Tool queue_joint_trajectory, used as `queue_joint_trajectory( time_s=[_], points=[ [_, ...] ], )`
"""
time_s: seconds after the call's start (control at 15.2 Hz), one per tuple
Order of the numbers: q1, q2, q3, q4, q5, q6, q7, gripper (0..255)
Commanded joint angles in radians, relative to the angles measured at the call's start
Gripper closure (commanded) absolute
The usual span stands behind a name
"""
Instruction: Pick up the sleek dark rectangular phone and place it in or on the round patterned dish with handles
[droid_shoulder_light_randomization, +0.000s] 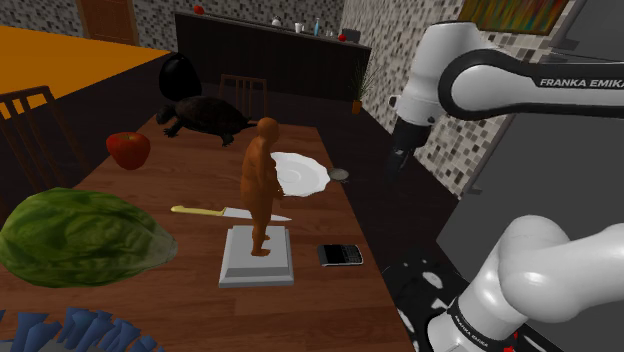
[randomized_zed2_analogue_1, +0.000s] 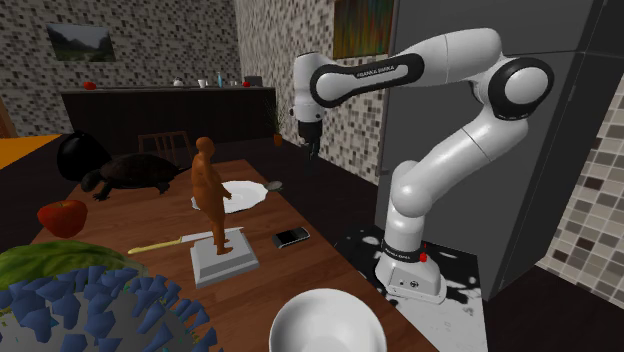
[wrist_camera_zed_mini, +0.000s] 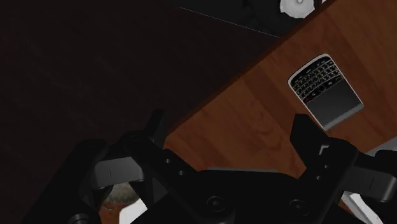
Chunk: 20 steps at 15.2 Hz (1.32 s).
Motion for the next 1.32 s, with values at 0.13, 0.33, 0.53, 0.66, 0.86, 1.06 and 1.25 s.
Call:
queue_joint_trajectory(
  time_s=[0.13,0.33,0.53,0.66,0.86,1.06,1.25],
  points=[
    [0.074,0.017,0.016,-0.091,0.033,0.115,-0.070,0],
    [0.133,0.044,0.028,-0.152,0.057,0.208,-0.122,0],
    [0.194,0.079,0.041,-0.209,0.084,0.304,-0.175,0],
    [0.236,0.108,0.050,-0.244,0.103,0.370,-0.211,0],
    [0.274,0.146,0.059,-0.280,0.121,0.447,-0.243,0],
    [0.275,0.178,0.062,-0.304,0.124,0.503,-0.244,0],
    [0.276,0.214,0.064,-0.325,0.127,0.561,-0.244,0]
  ],
)
